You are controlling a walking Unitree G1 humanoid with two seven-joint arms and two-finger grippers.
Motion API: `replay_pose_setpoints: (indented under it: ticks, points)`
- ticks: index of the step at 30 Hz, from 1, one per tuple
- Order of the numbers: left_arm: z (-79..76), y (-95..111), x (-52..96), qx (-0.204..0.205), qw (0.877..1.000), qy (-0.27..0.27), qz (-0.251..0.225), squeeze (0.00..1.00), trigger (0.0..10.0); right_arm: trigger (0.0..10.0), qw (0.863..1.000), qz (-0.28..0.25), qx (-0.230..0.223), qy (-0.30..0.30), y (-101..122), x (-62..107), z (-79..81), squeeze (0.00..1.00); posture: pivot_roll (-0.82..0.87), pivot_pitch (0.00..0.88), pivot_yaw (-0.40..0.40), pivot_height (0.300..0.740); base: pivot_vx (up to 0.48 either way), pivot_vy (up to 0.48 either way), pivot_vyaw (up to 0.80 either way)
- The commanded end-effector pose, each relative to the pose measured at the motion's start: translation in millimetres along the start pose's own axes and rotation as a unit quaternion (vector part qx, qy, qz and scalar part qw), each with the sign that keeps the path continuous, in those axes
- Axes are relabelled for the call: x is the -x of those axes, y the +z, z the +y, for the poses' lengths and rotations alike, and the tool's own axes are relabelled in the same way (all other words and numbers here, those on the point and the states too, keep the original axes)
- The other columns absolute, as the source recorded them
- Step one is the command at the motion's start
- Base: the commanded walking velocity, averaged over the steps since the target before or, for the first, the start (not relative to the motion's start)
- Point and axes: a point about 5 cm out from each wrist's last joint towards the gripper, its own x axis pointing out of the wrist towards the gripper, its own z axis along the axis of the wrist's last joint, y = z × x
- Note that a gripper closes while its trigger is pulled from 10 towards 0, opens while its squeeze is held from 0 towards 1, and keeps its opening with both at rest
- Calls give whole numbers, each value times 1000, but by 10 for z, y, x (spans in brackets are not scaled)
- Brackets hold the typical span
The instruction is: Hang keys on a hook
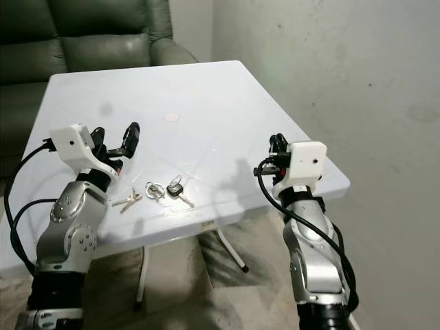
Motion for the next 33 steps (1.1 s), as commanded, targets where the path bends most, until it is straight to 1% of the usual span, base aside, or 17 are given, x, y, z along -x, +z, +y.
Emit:
replay_pose_setpoints:
  ticks: [1, 4, 11, 33]
  points:
    - [-78, -32, -24, 7, 1000, -7, 10, 0, 10000, 10000, 1000, 5, 7, -10, -5, 17, -80, 0, 13, 0, -34, 715, 0, 0, -769]
    - [-90, -52, -12, -3, 1000, -9, 14, 0, 10000, 10000, 1000, 7, 7, -9, -5, 21, -73, 0, 13, 0, -34, 715, 0, 0, -769]
    - [-116, -86, 8, 2, 1000, -10, 20, 0, 10000, 10000, 1000, 9, 8, -6, -14, 25, -65, 0, 14, 0, -37, 715, 0, 0, -766]
    - [-153, -113, 33, -11, 999, -16, 28, 0, 10000, 10000, 1000, 12, 8, -10, -20, 32, -64, 0, 20, 0, -40, 715, 0, 0, -762]
